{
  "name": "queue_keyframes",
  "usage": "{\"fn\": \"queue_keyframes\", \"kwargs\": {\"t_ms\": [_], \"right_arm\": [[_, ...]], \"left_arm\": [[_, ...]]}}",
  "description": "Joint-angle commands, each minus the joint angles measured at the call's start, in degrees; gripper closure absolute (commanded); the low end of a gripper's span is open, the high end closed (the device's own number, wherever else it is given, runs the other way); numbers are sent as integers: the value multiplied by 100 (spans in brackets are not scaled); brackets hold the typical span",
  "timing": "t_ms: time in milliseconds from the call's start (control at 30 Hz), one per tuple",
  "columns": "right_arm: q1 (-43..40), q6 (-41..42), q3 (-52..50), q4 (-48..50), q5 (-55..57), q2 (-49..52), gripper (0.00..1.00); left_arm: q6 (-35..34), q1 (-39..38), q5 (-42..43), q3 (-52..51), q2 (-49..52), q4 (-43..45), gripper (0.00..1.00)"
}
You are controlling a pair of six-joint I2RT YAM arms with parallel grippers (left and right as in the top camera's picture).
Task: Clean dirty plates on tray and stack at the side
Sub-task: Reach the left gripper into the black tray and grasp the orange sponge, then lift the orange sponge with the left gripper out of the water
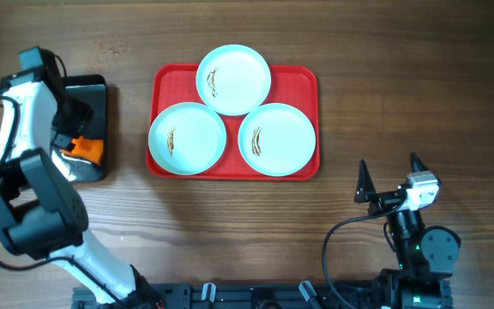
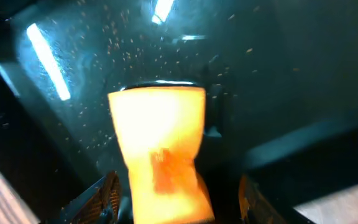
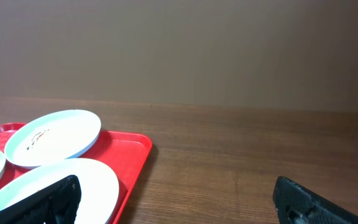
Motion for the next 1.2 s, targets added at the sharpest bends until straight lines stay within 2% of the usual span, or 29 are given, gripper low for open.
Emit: {"fn": "queue_keyframes", "kwargs": {"t_ms": [0, 267, 333, 433, 633, 700, 733, 767, 900, 1133, 1167], "right_arm": [[-26, -98, -9, 33, -70, -26, 0], [-26, -98, -9, 33, -70, -26, 0], [-26, -98, -9, 35, -70, -26, 0], [-28, -98, -9, 35, -70, -26, 0], [-26, -98, -9, 33, -70, -26, 0], [-26, -98, -9, 35, -70, -26, 0], [-26, -98, -9, 33, -70, -26, 0], [-26, -98, -9, 33, -70, -26, 0], [-26, -96, -9, 33, -70, -26, 0], [-26, -98, -9, 33, -70, -26, 0], [-26, -101, -9, 33, -70, -26, 0]], "left_arm": [[-50, 31, 55, -225, 199, 188, 41], [-55, 31, 118, -363, 208, 389, 41], [-57, 31, 118, -476, 208, 505, 40], [-55, 33, 116, -750, 208, 704, 33], [-55, 33, 116, -1097, 208, 988, 31], [-55, 31, 116, -1156, 208, 1056, 36], [-55, 31, 116, -1167, 208, 1078, 43], [-55, 31, 116, -1167, 208, 1106, 51], [-50, 33, -22, -1167, 208, 1250, 95], [-42, 33, -599, -1097, 116, 1412, 96], [-2, 33, -595, -1045, 83, 1421, 92]]}}
